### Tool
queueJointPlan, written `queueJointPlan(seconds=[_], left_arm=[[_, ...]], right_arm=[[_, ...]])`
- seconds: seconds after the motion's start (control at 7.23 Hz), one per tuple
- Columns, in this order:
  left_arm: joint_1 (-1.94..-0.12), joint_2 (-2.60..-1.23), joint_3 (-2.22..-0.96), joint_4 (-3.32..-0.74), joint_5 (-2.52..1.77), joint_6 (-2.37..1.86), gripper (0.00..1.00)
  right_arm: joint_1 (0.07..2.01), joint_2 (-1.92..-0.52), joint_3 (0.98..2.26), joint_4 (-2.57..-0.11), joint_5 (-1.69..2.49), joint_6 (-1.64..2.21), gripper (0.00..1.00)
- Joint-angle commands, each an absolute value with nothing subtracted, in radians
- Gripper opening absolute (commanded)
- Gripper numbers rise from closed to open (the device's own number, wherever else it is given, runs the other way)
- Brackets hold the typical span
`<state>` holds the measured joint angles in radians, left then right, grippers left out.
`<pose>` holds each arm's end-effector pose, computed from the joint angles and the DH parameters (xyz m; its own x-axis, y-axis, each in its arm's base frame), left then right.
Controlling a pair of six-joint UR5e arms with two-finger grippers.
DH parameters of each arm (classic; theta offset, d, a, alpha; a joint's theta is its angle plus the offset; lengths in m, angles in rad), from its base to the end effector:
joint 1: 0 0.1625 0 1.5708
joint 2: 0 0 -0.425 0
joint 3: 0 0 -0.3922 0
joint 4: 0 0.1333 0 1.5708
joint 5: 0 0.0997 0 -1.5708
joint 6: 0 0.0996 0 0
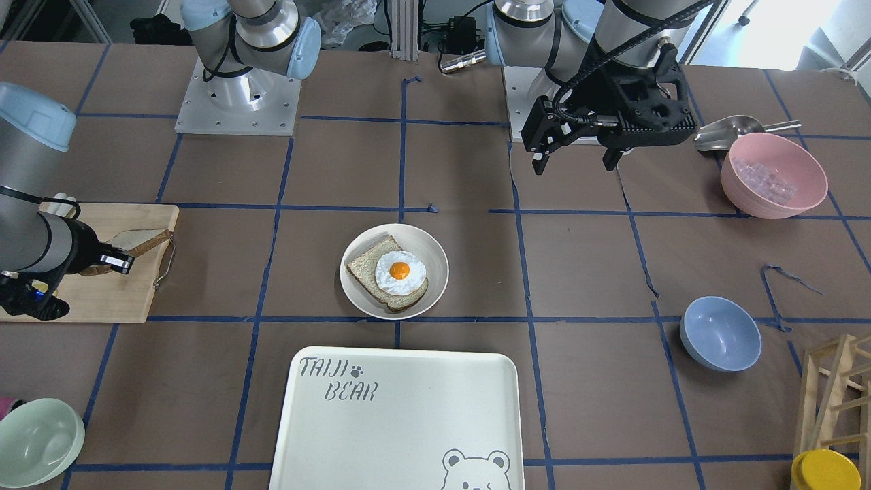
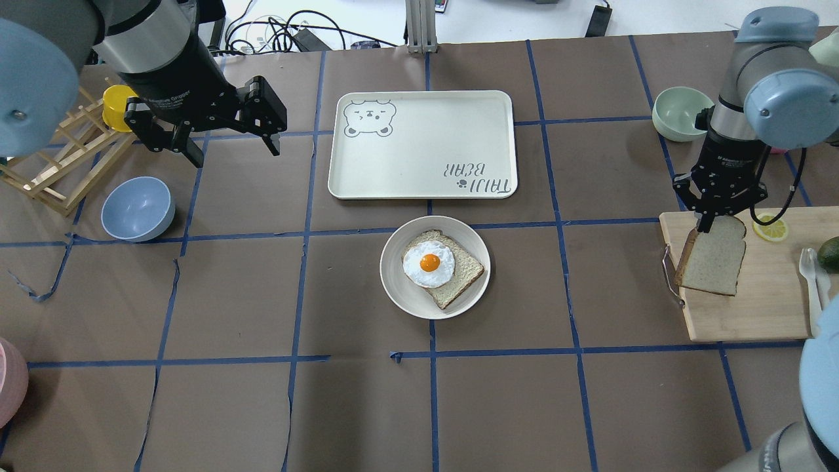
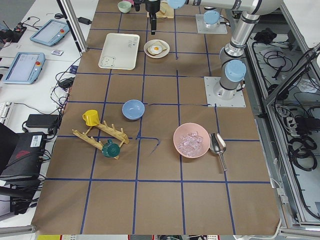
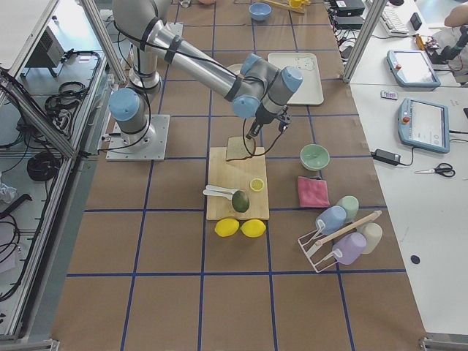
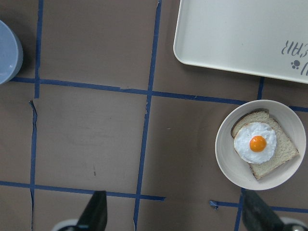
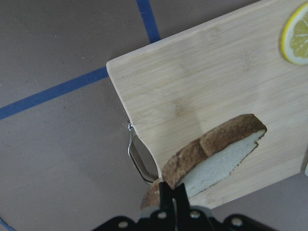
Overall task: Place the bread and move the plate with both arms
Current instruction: 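Close the right gripper on the bread slice edge and lift it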
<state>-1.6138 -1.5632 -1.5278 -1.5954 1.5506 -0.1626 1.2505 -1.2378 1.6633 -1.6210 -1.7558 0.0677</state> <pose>-0.1563 -0.4845 0.5104 -0.9926 -0.1188 0.0241 -0.1193 0.9926 -0.0224 -0.0650 -0.5611 0.2746 -0.9322 0.3047 0.1956 0.3568 0.8644 0.3541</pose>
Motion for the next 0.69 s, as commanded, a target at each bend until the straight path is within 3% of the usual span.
queueJointPlan(seconds=[0.0, 0.55], left_arm=[[-1.614, -1.563, -1.528, -1.597, 1.551, -0.163, 1.0], [-1.614, -1.563, -1.528, -1.597, 1.549, -0.163, 1.0]], right_arm=[[1.256, -1.246, 1.583, -1.502, -1.74, 0.067, 0.0], [1.272, -1.282, 1.575, -1.471, -1.729, 0.08, 0.0]])
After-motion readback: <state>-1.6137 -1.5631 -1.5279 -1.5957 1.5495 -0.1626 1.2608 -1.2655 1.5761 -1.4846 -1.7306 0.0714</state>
